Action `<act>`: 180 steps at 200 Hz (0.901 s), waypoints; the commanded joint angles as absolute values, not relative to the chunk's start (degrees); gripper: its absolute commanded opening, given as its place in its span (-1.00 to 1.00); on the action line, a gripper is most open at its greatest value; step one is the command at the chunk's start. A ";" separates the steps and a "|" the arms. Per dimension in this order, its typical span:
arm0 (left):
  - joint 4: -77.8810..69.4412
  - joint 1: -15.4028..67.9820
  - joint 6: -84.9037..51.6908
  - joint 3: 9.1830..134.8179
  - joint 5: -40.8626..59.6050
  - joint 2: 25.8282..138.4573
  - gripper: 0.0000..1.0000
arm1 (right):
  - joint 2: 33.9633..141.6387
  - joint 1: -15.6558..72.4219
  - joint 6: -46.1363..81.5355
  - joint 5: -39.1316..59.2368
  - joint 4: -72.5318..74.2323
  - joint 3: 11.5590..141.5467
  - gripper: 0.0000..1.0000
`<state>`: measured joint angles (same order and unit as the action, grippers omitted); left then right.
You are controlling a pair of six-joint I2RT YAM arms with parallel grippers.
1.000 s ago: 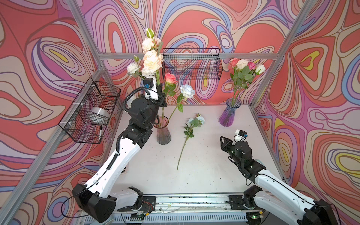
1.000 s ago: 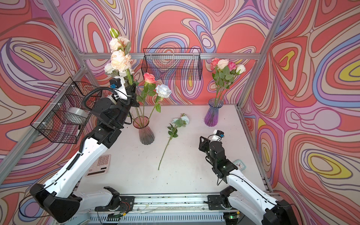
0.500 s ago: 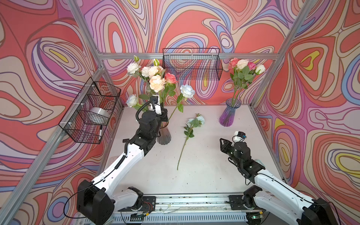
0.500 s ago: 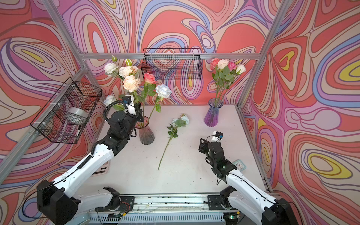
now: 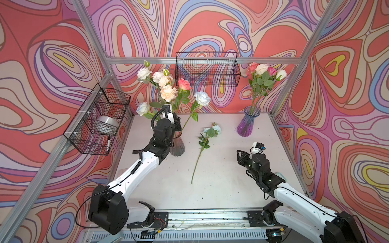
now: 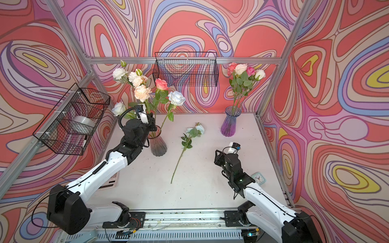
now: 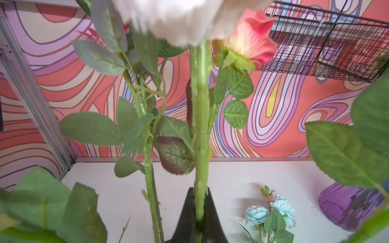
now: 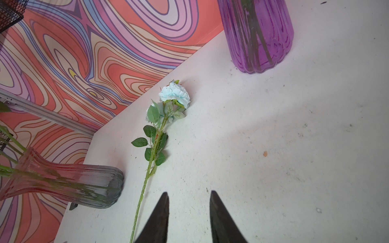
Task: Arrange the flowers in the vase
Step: 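Open the left gripper and withdraw while the right gripper moves to the pale-blue rose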
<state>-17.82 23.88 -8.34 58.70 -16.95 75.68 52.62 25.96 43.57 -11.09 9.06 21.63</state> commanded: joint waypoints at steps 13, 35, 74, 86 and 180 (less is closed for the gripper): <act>-19.91 23.47 -11.75 56.78 -16.34 75.94 -1.00 | 51.90 26.07 43.11 -11.86 9.31 20.92 -0.33; -20.49 23.49 -12.30 55.34 -15.85 75.09 -1.00 | 51.62 26.09 42.74 -11.80 9.35 20.96 -0.33; -19.59 23.53 -12.66 53.49 -13.90 72.42 -0.74 | 52.03 26.04 42.65 -11.86 9.58 21.13 -0.33; -18.82 23.49 -12.75 52.97 -13.54 71.22 -0.49 | 52.31 26.08 42.79 -11.65 9.88 21.18 -0.33; 0.07 23.54 -12.65 58.39 -9.31 56.43 0.25 | 58.29 26.04 42.25 -8.98 13.04 24.29 -0.32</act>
